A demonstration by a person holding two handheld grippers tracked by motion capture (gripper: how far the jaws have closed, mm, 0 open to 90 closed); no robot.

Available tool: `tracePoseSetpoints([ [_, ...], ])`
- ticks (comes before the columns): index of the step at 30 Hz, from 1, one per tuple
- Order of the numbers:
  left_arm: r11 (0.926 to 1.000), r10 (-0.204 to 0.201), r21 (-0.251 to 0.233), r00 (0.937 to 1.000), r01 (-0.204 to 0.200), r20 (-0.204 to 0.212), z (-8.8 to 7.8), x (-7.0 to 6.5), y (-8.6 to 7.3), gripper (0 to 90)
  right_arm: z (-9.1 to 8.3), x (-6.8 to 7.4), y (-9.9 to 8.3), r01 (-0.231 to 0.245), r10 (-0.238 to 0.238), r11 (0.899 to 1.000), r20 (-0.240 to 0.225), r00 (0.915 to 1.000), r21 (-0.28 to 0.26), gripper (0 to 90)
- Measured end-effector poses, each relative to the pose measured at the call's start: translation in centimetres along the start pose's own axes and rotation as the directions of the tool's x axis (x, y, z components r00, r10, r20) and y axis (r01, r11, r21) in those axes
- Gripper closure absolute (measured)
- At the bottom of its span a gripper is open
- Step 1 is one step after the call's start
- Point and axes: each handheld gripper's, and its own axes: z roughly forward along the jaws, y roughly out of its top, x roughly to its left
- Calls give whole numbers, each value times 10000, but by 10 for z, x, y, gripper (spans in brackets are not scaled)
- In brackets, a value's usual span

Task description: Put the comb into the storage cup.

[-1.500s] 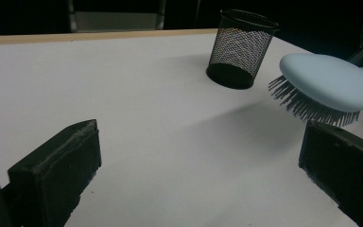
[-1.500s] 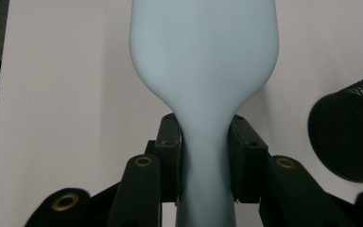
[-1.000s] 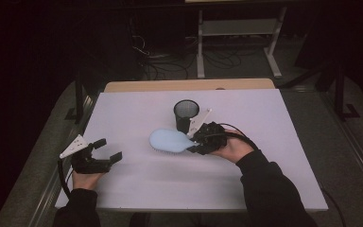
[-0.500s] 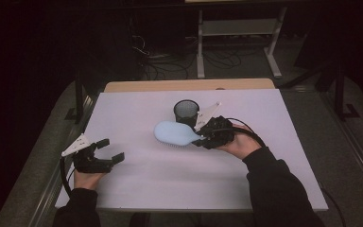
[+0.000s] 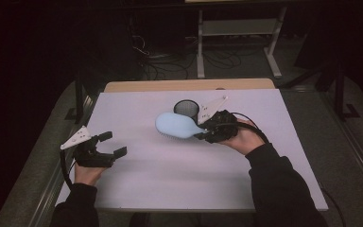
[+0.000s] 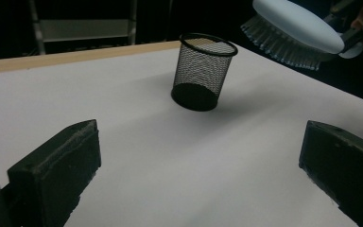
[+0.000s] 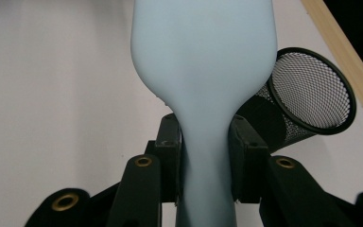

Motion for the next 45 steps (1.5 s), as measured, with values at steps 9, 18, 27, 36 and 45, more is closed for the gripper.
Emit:
tracePoseSetpoints([
  [9, 9999, 108, 92, 9990, -112, 433, 13, -7, 19, 0, -8, -5, 5, -17, 19, 9996, 89, 10000, -267, 678],
  [18, 9982, 282, 510, 9960, -326, 849, 31, -18, 47, 0, -13, -9, 11, 73, -63, 9992, 265, 9996, -389, 678],
  [27, 9993, 102, 345, 9917, -147, 1284, 46, -26, 64, 0, -21, -13, 14, 156, -123, 9973, 458, 9989, -720, 678],
  [36, 9992, -368, 226, 9804, 331, 1935, 58, -31, 75, 0, -28, -18, 16, 155, -73, 9929, 691, 9976, -1181, 677],
  [45, 9987, -494, 199, 9693, 459, 2410, 69, -38, 84, 0, -32, -19, 21, 105, 19, 9869, 770, 9970, -1612, 677],
])
